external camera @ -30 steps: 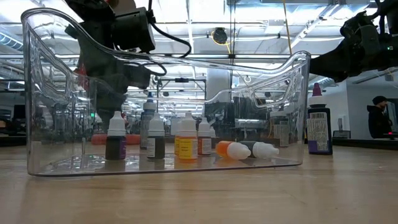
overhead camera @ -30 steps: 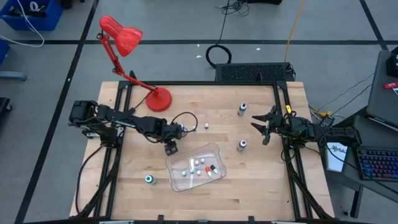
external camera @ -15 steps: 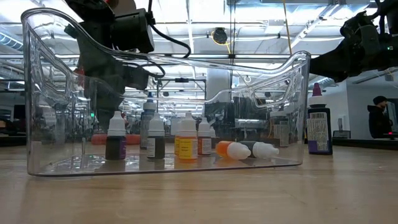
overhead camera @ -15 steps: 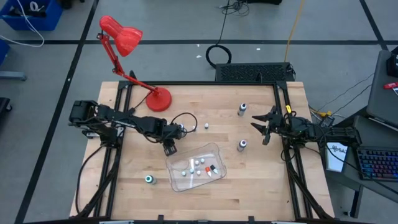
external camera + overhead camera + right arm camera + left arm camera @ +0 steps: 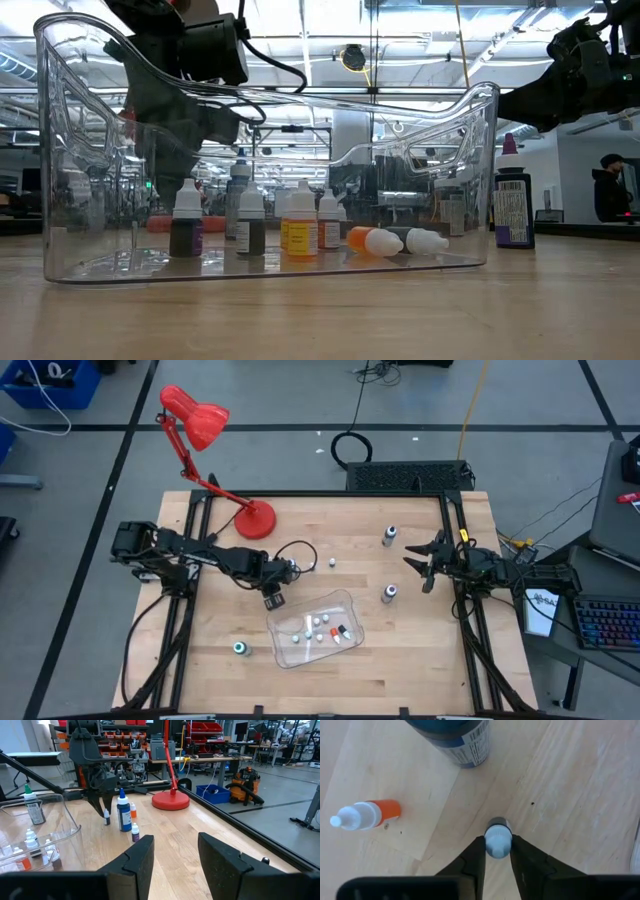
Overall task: Pick & Place food coloring
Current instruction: Put the left small black food coloring into the bin
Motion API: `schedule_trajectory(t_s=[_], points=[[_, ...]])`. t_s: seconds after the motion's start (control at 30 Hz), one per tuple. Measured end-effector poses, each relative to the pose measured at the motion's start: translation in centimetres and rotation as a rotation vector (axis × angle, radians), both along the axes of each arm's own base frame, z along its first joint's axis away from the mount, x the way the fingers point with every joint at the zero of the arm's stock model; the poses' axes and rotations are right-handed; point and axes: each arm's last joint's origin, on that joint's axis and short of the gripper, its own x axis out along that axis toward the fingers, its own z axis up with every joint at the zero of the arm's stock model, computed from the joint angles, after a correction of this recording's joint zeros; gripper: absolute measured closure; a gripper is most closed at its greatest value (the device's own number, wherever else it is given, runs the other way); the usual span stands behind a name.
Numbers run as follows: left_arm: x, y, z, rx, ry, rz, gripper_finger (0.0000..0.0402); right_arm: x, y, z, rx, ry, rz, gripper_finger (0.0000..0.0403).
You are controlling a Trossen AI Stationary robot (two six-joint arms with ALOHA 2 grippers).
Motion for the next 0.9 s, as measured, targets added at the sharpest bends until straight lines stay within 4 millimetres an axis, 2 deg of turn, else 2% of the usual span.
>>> schedule_trajectory(t_s=[0.43, 0.9], points=[[0.27, -0.01, 0.07, -0.001, -0.028, -0.002, 0.0251, 0.00, 0.00, 0.00, 0.000, 0.000, 0.000, 0.0261], [0.50, 0.03, 0.14, 0.030, -0.047, -0.063, 0.0249, 0.00, 0.00, 0.00, 0.000, 0.000, 0.000, 0.0261]])
